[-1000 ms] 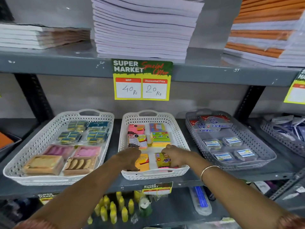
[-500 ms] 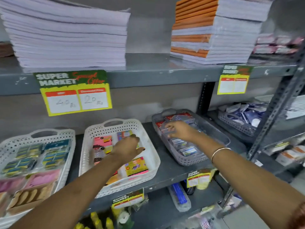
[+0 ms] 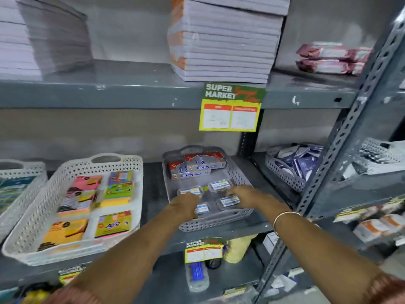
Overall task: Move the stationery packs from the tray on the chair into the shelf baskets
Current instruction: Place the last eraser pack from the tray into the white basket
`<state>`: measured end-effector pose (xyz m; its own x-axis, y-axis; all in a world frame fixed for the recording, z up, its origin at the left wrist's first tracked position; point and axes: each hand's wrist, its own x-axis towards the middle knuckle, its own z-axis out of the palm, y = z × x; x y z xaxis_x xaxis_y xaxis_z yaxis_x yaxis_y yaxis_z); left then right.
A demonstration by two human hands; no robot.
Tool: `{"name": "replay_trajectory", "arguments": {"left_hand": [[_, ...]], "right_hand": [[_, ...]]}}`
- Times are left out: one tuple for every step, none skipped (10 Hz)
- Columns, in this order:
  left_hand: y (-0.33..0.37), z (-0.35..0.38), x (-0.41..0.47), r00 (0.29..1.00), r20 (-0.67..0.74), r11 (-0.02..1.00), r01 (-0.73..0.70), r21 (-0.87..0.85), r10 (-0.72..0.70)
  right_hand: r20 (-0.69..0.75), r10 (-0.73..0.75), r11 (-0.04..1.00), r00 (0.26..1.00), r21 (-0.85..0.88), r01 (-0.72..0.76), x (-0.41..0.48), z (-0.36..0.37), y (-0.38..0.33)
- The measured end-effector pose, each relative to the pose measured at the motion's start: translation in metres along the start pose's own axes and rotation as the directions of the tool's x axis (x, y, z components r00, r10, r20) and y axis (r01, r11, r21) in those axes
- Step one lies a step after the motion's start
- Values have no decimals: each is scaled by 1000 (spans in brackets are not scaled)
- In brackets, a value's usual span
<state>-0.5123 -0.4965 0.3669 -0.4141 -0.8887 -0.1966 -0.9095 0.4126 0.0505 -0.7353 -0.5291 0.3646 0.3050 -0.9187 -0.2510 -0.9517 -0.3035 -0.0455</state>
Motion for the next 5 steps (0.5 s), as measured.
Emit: {"name": "replay_trajectory", "arguments": {"left_hand": [[-1,3,2,999,11,999,40,-10,-40],[-2,3,1,998,-18,998,65,-23,-65],[-4,4,2,997,-21,997,69,-36,-69],[-8,6,2,996,4,995,88,-52,-88],[-9,6,3,996,8,993,93,-71,-92]], "right_hand": [[-22,-32,999,999,-12,32,2,2,1],[-44,-25,999,999,28,26,8,6,2],[-47,-17,998,999,66,20,11,7,1],[-46,-5,999,999,45,7,9,8,-1],[-34,-7,998,999,57,9,9,5,-2]]}}
